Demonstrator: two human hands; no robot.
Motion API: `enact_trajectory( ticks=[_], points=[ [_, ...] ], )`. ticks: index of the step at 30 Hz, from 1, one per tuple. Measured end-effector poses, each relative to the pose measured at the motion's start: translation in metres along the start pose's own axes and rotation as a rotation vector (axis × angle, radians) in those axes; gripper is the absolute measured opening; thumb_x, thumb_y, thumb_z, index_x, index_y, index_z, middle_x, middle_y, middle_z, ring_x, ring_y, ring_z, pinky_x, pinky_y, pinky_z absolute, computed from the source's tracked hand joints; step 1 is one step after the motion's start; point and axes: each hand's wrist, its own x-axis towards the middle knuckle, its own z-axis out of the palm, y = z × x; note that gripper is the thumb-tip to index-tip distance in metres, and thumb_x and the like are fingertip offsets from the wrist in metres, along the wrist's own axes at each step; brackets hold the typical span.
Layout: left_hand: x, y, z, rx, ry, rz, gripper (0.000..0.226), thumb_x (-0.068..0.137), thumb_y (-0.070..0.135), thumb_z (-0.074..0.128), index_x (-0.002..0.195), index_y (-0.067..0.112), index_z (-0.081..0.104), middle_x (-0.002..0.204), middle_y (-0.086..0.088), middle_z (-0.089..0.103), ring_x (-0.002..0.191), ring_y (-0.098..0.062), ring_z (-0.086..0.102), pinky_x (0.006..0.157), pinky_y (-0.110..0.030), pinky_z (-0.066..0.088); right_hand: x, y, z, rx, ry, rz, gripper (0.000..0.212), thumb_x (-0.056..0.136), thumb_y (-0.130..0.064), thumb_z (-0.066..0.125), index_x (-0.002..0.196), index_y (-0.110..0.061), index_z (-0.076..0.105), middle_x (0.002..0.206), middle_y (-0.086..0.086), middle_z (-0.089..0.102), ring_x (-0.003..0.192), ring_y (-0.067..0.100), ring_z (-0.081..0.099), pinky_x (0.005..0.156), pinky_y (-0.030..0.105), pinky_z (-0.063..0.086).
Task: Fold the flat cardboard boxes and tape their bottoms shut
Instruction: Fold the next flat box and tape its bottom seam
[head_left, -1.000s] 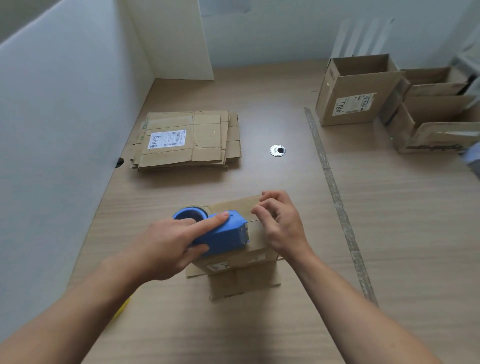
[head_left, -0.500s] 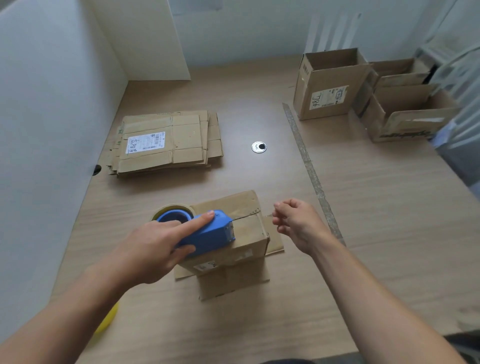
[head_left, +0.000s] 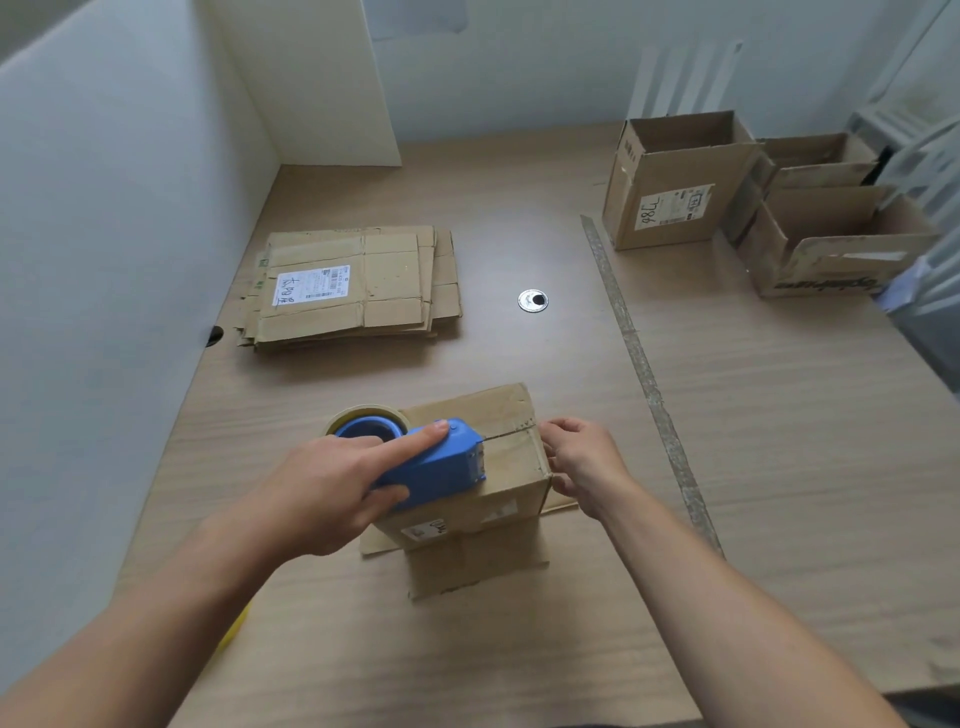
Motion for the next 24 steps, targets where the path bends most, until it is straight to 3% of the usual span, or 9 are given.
enact_trajectory(
  ticks=[2,3,4,6,8,12,16,20,24],
  points=[
    [0.000,-0.001,-0.001,0.002,0.006,-0.002,0.083,0.098,0.046,0.048,0.131,0.075,-0.022,0.103,0.012,0.057,0.077,-0.015,0.047,0.066,-0.029,0.037,-0.002,0.002,-0.002,-0.071,0.019,-0.041,0.039,0.090,-0.033,0.068,0.122,-0.042,0.048,0.104,0.000,0.065,0.082,0.020,0.061,0.059,0.029,0.050],
    [0.000,-0.001,-0.001,0.005,0.009,-0.002,0.083,0.098,0.046,0.048,0.131,0.075,-0.022,0.105,0.012,0.058,0.077,-0.015,0.047,0.065,-0.029,0.037,-0.003,0.003,-0.005,-0.146,0.063,-0.107,0.046,0.089,-0.035,0.070,0.129,-0.039,0.047,0.108,-0.002,0.062,0.093,0.022,0.061,0.068,0.033,0.054],
    [0.001,0.000,-0.001,0.010,0.010,-0.001,0.083,0.098,0.046,0.048,0.131,0.075,-0.022,0.106,0.011,0.059,0.077,-0.015,0.048,0.065,-0.029,0.037,-0.004,0.003,-0.007,-0.241,0.119,-0.205,0.039,0.089,-0.035,0.070,0.123,-0.031,0.054,0.105,-0.002,0.062,0.097,0.022,0.061,0.075,0.033,0.053],
    [0.001,0.000,-0.002,0.031,0.007,0.005,0.084,0.098,0.046,0.048,0.129,0.076,-0.024,0.111,0.010,0.061,0.081,-0.017,0.052,0.066,-0.029,0.037,-0.008,0.004,-0.007,-0.345,0.170,-0.357,0.014,0.091,-0.037,0.067,0.093,-0.023,0.064,0.089,-0.005,0.066,0.087,0.019,0.062,0.068,0.026,0.047],
    [0.001,0.001,-0.003,0.057,0.002,0.018,0.085,0.098,0.046,0.048,0.127,0.076,-0.027,0.116,0.009,0.061,0.085,-0.018,0.055,0.067,-0.028,0.038,-0.011,0.003,-0.002,-0.372,0.134,-0.399,0.028,0.093,-0.044,0.062,0.081,-0.019,0.064,0.079,-0.008,0.066,0.079,0.016,0.062,0.063,0.025,0.044],
    [0.005,0.003,-0.012,0.055,-0.014,0.029,0.083,0.097,0.046,0.047,0.127,0.077,-0.024,0.119,0.009,0.062,0.081,-0.016,0.050,0.067,-0.029,0.038,-0.009,0.000,0.008,-0.451,0.109,-0.380,0.034,0.089,-0.049,0.067,0.082,-0.017,0.058,0.077,-0.007,0.062,0.072,0.009,0.058,0.060,0.024,0.042],
    [0.013,0.006,-0.026,0.057,-0.014,-0.014,0.073,0.087,0.051,0.038,0.132,0.077,-0.013,0.100,0.009,0.063,0.074,-0.013,0.043,0.061,-0.028,0.032,-0.004,0.000,0.012,-0.303,0.053,-0.302,0.030,0.088,-0.048,0.069,0.088,-0.019,0.060,0.091,0.002,0.068,0.088,0.021,0.066,0.076,0.036,0.051],
    [0.018,0.004,-0.039,0.084,-0.077,-0.039,0.069,0.078,0.053,0.034,0.138,0.072,0.006,0.090,0.014,0.062,0.072,-0.011,0.046,0.060,-0.030,0.038,-0.005,0.003,0.015,-0.300,0.050,-0.323,0.035,0.090,-0.049,0.065,0.115,-0.024,0.067,0.107,-0.001,0.071,0.101,0.018,0.066,0.093,0.039,0.052],
    [0.018,-0.006,-0.051,0.055,-0.133,-0.082,0.066,0.074,0.053,0.039,0.137,0.071,0.026,0.063,0.014,0.048,0.063,-0.003,0.046,0.057,-0.028,0.035,-0.009,0.002,0.021,-0.413,0.105,-0.432,0.029,0.095,-0.043,0.060,0.118,-0.028,0.070,0.103,-0.008,0.075,0.102,0.015,0.064,0.084,0.028,0.046]
  ],
)
